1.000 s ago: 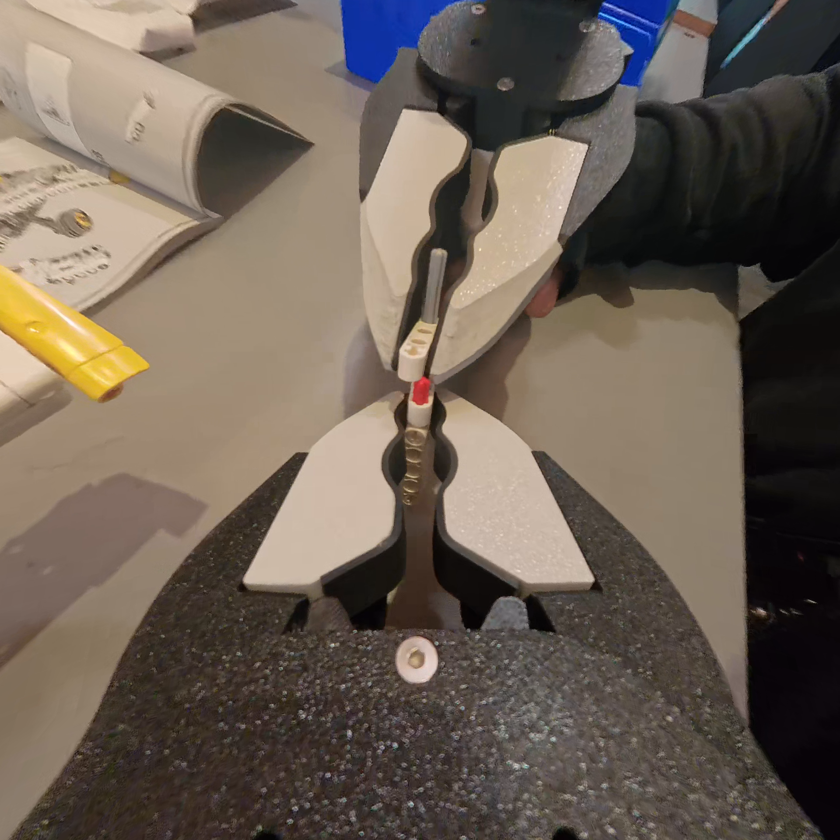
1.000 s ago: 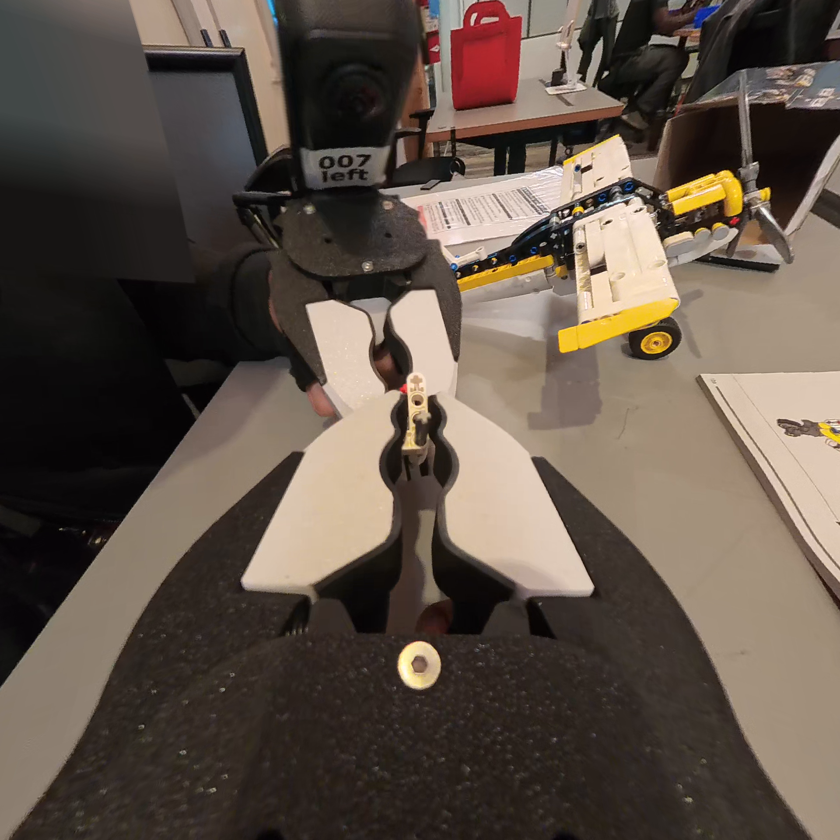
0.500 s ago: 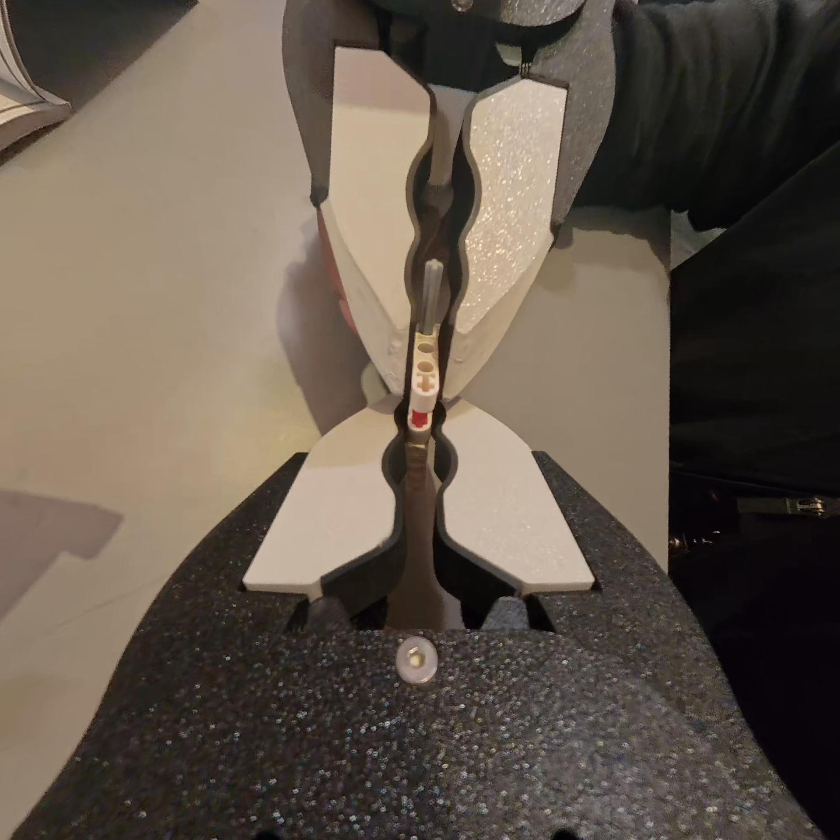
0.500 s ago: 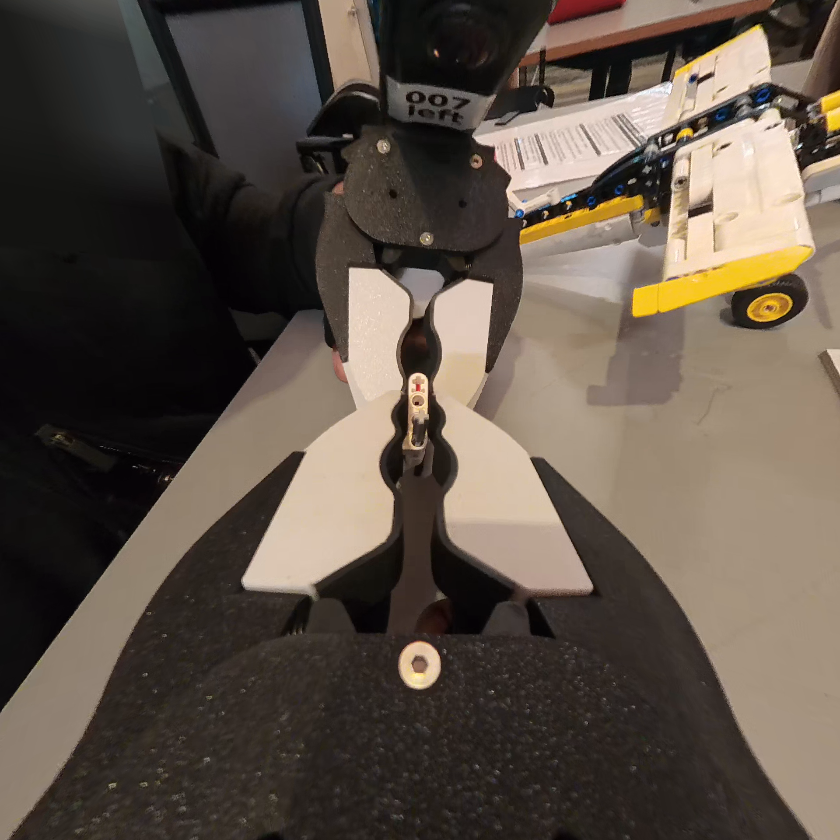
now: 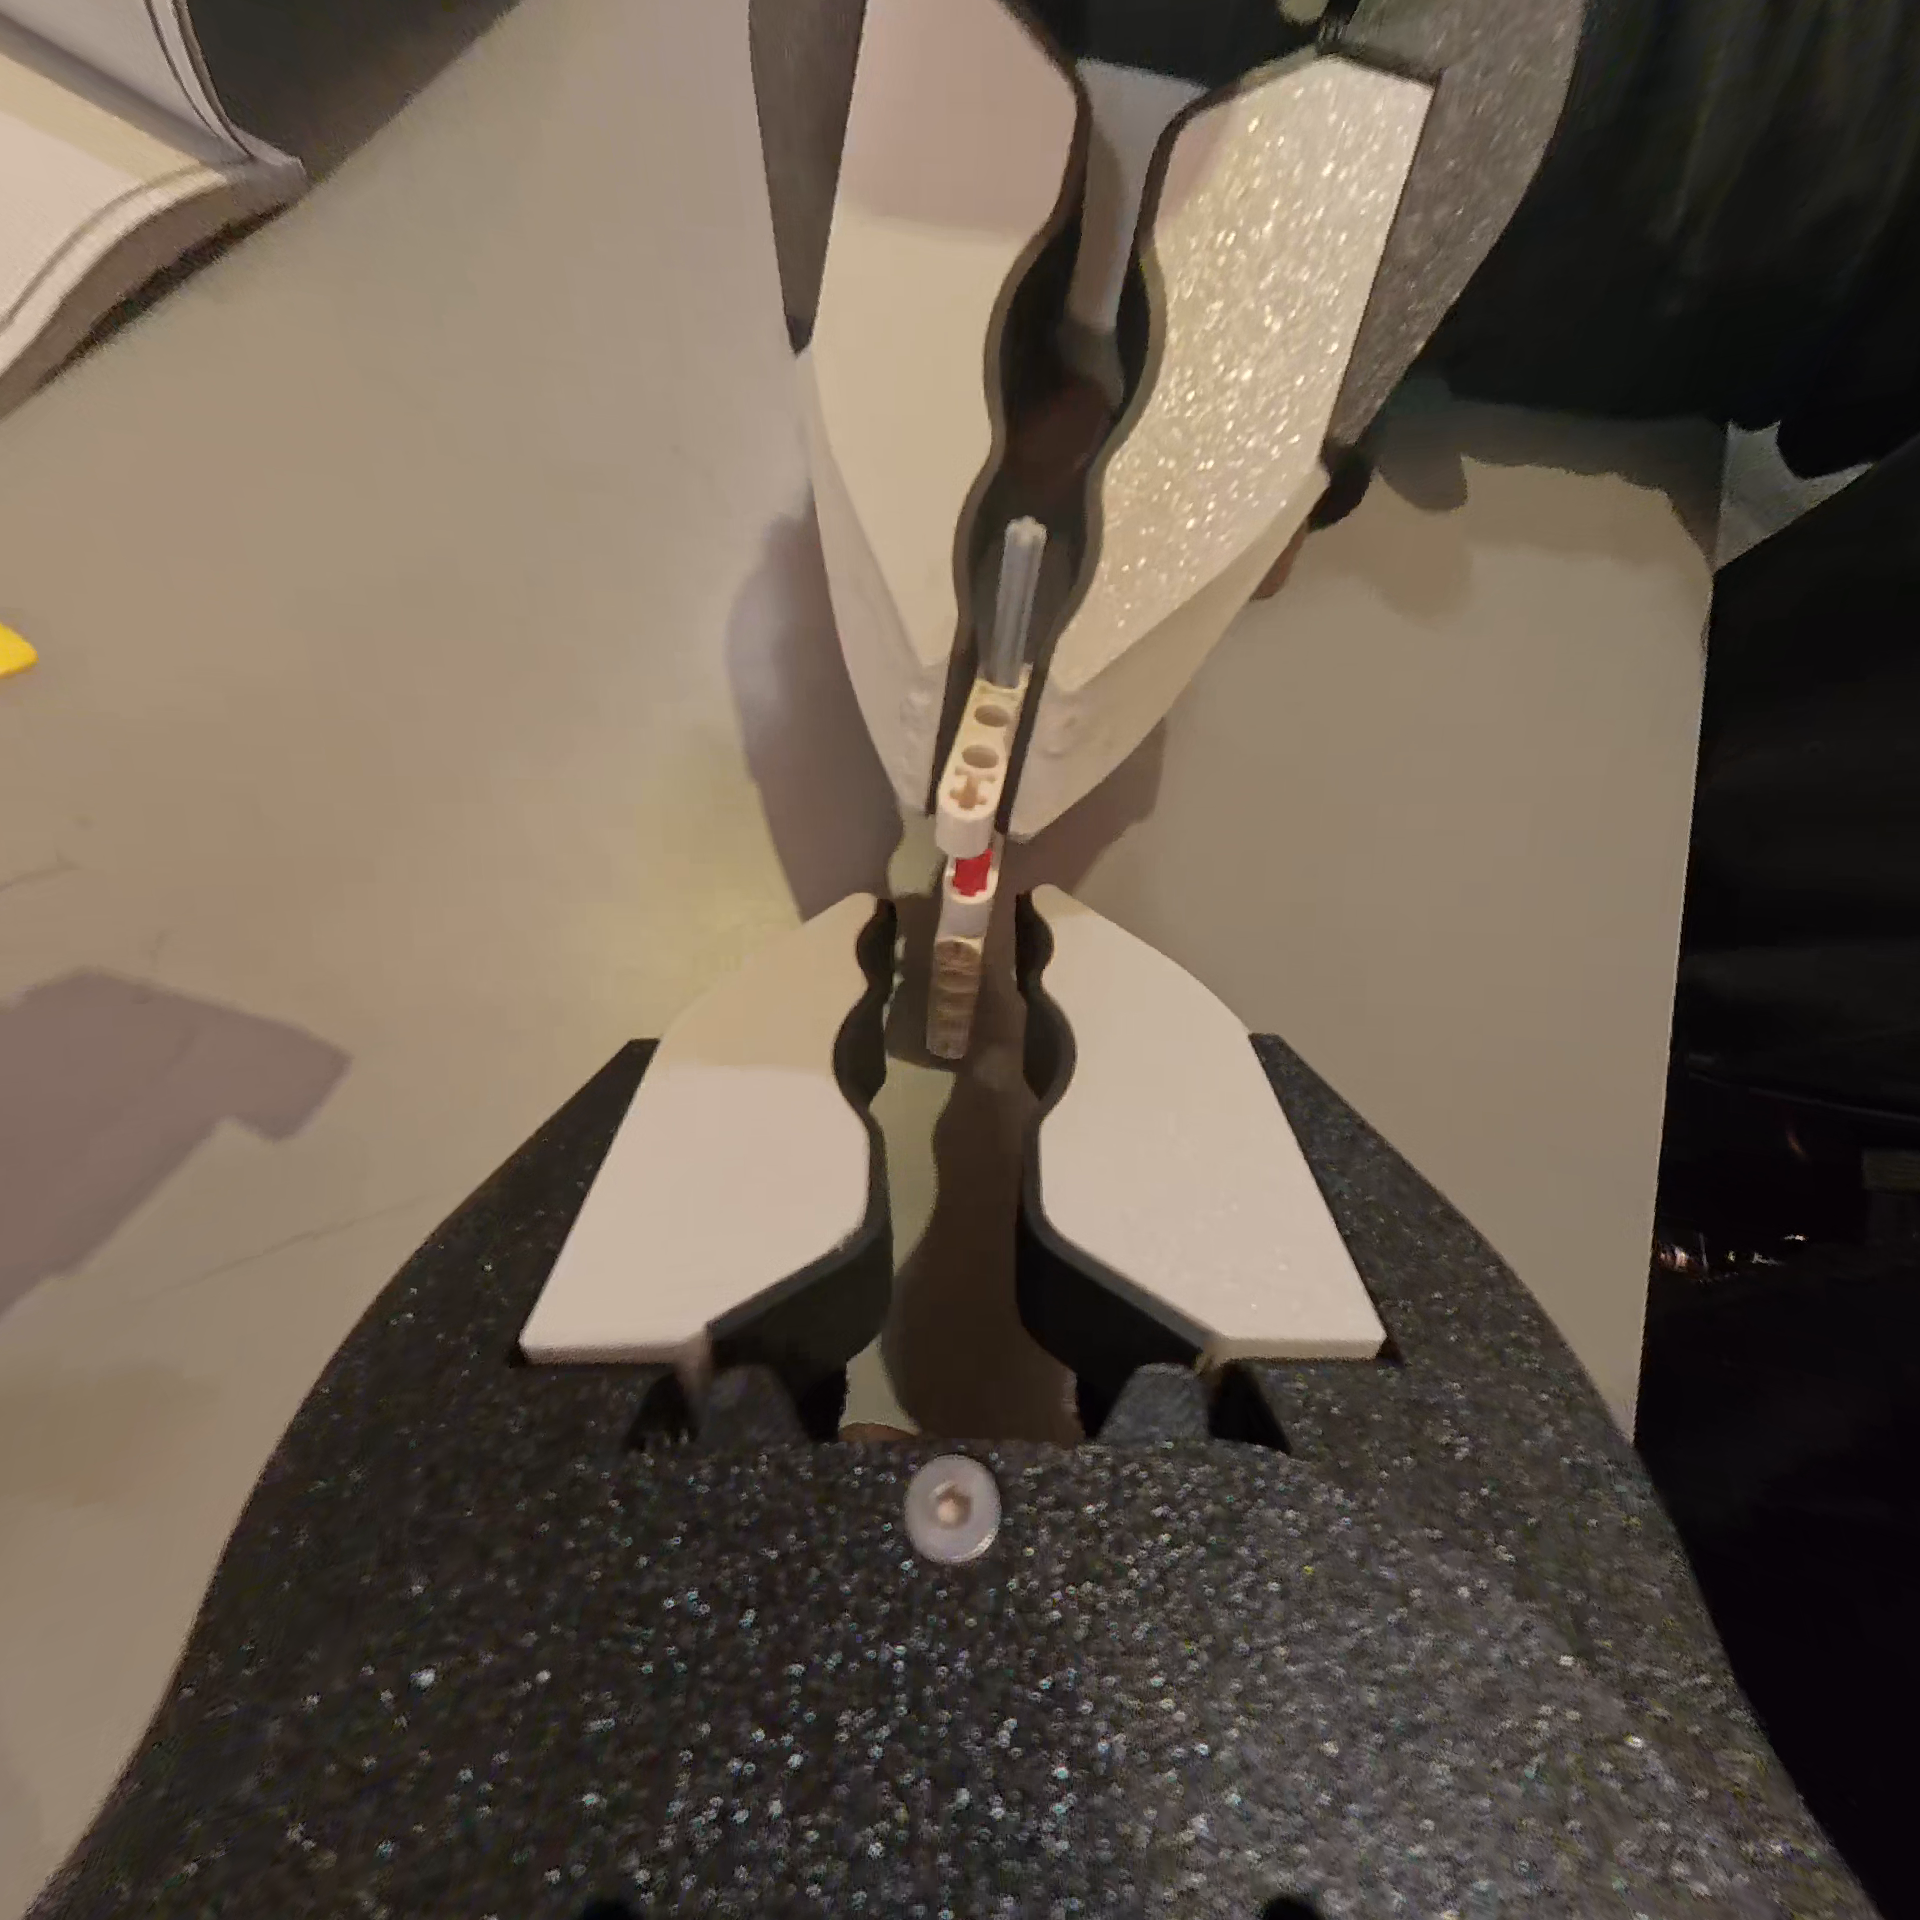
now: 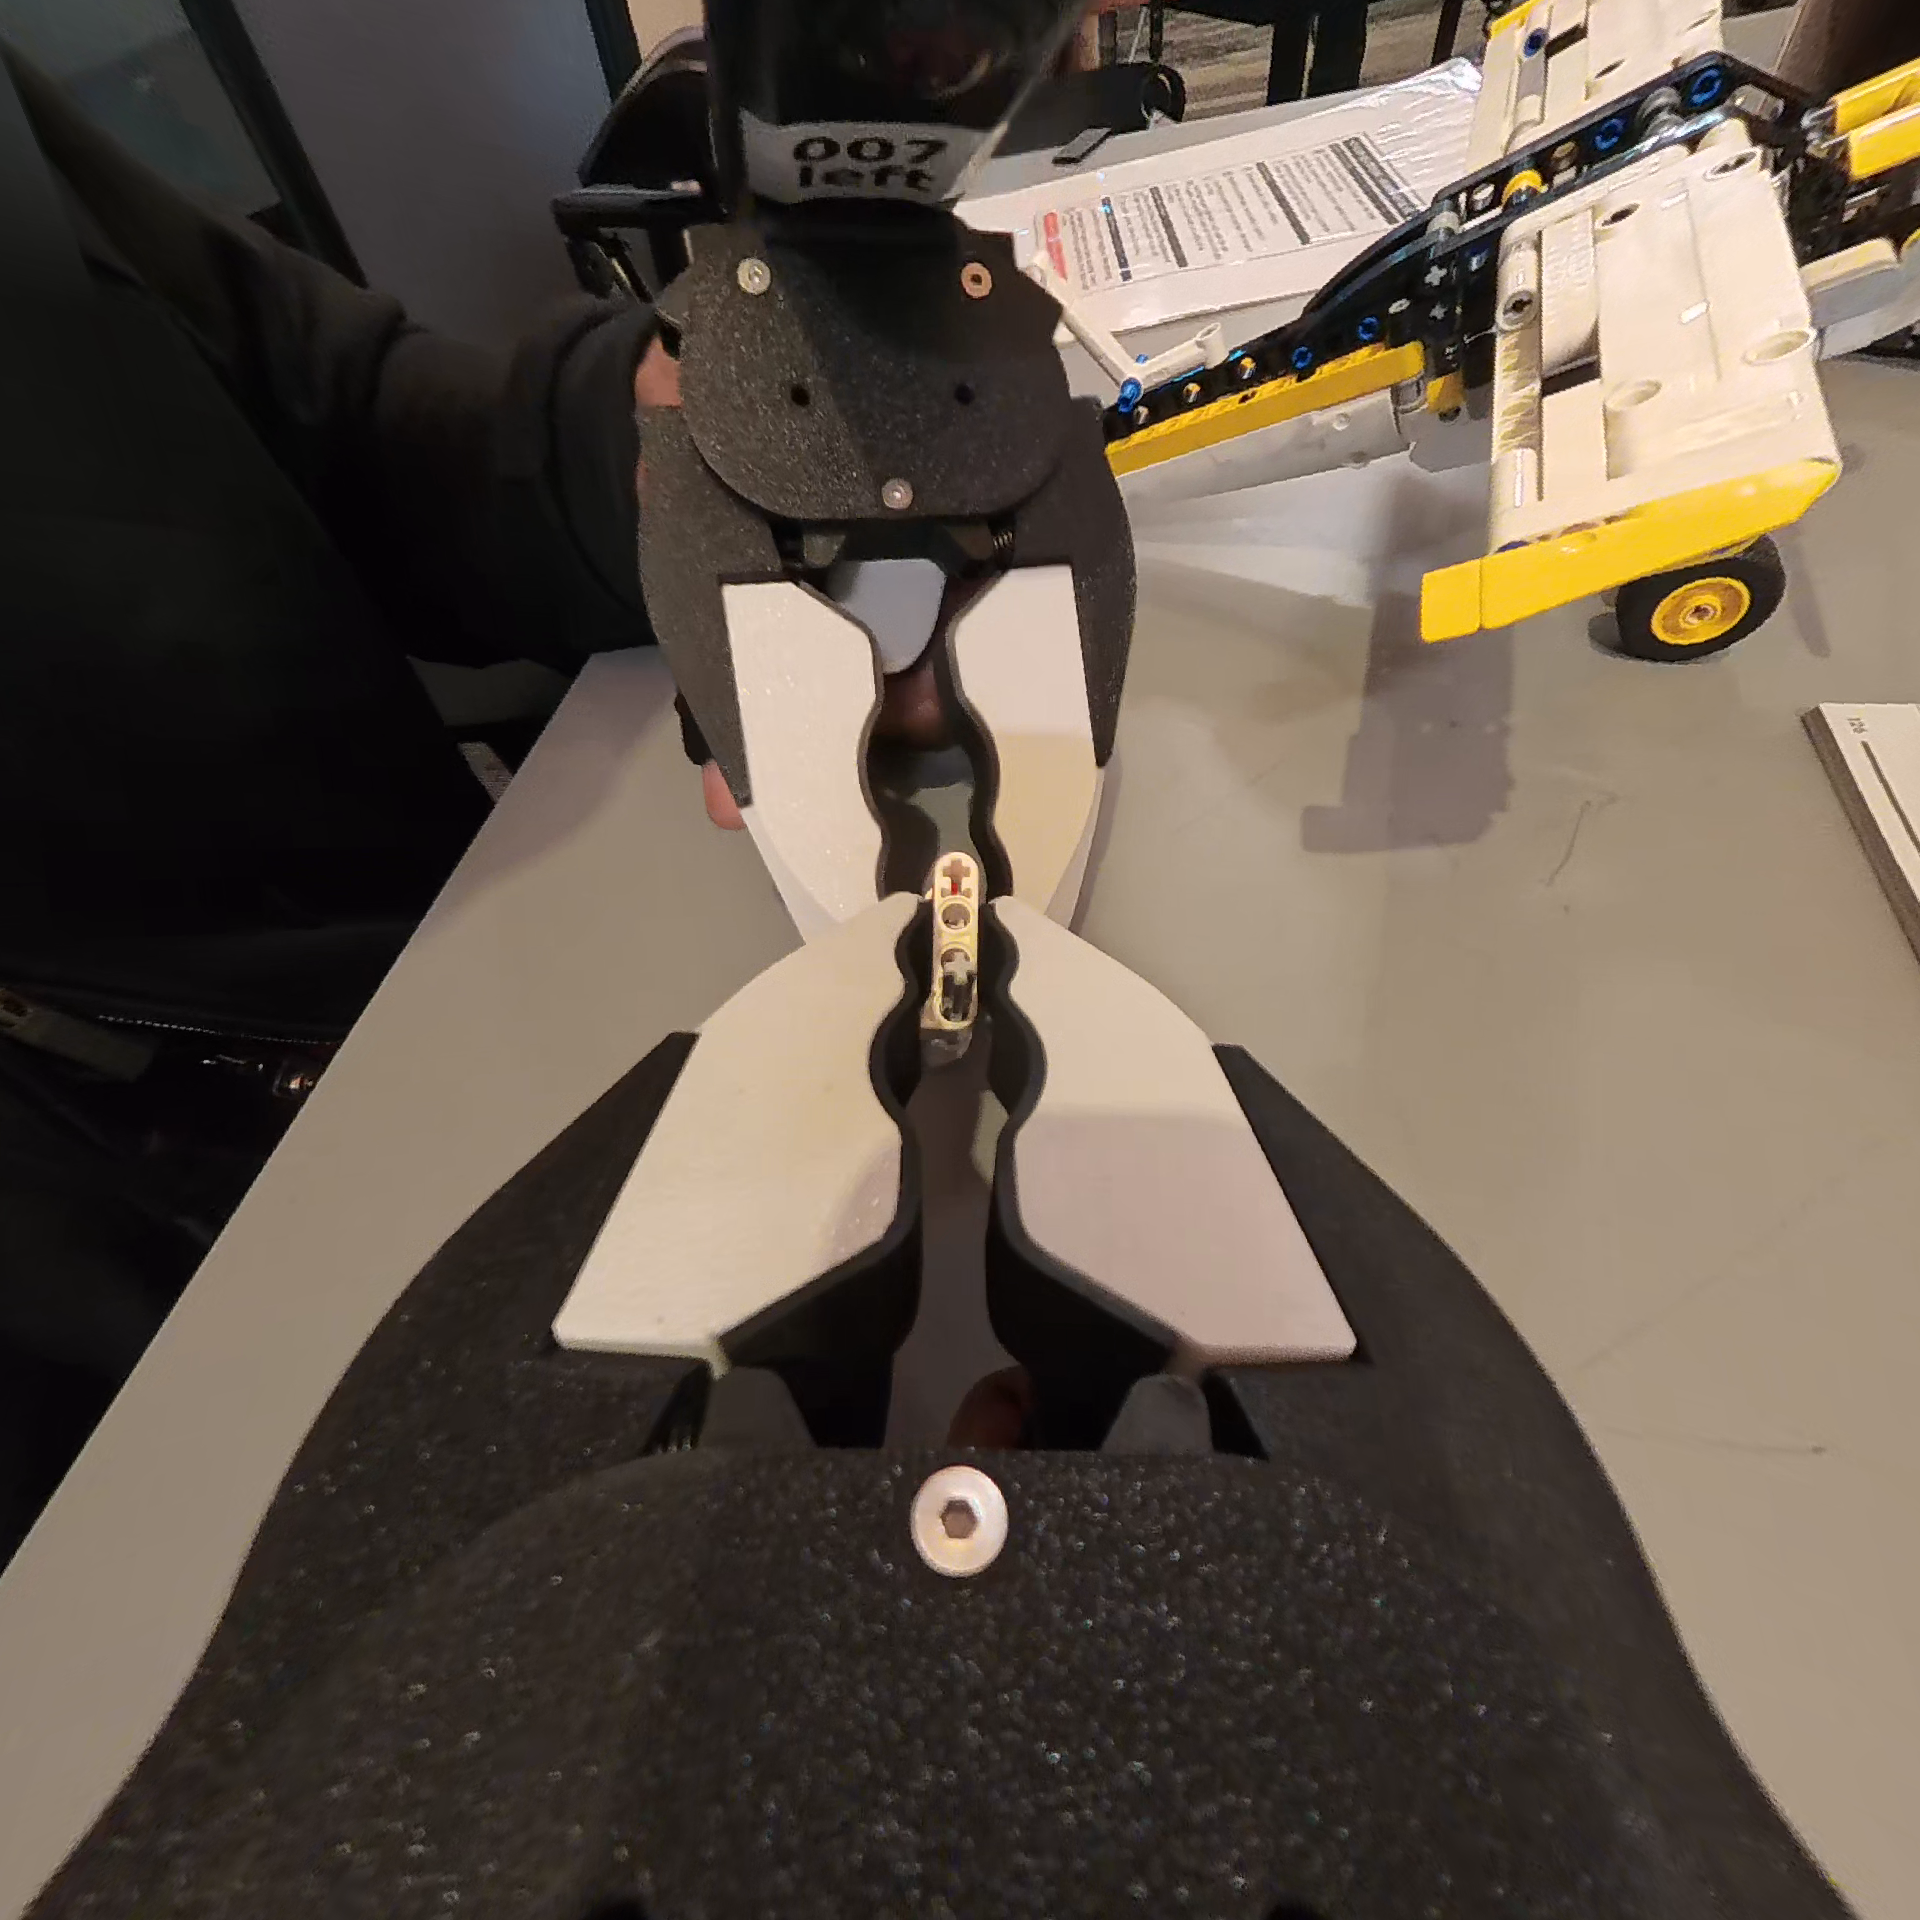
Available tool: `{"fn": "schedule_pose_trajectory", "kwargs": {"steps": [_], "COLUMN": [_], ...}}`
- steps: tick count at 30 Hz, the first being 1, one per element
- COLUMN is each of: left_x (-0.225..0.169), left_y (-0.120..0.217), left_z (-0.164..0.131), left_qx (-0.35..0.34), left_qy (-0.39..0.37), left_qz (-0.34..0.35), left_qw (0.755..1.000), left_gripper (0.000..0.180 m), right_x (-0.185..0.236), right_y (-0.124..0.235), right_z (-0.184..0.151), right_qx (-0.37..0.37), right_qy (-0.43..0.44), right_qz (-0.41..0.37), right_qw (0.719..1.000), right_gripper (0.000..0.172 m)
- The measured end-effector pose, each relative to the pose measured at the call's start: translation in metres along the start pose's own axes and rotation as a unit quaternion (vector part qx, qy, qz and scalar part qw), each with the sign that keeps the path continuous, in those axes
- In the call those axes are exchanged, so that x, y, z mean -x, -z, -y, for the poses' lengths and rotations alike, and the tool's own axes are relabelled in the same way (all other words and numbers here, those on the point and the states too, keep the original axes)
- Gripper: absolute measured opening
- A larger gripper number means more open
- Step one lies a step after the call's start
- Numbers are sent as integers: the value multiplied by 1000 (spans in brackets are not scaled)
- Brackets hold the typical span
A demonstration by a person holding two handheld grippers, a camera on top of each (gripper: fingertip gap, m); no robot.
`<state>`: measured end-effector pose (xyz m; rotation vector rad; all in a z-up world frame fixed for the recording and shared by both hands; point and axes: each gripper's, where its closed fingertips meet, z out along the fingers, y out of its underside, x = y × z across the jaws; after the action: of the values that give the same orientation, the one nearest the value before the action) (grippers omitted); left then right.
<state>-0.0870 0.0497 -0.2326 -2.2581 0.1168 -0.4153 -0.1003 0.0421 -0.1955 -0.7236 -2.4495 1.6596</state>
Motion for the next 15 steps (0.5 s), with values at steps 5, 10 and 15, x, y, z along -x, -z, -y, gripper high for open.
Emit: {"fn": "schedule_pose_trajectory", "kwargs": {"steps": [5, 10, 15], "left_x": [-2, -6, -9], "left_y": [5, 5, 4], "left_z": [7, 7, 9], "left_qx": [-38, -38, -34], "left_qy": [-13, -28, -9], "left_qz": [1, -1, -32], "left_qw": [999, 999, 999], "left_gripper": [8, 8, 8], "right_x": [-1, 2, 6], "right_y": [1, 1, 2], "right_z": [1, 1, 2], "right_qx": [-4, -5, -10], "right_qy": [-6, -6, -3], "right_qz": [2, 14, 34], "right_qw": [1000, 1000, 999], "right_gripper": [7, 7, 7]}}
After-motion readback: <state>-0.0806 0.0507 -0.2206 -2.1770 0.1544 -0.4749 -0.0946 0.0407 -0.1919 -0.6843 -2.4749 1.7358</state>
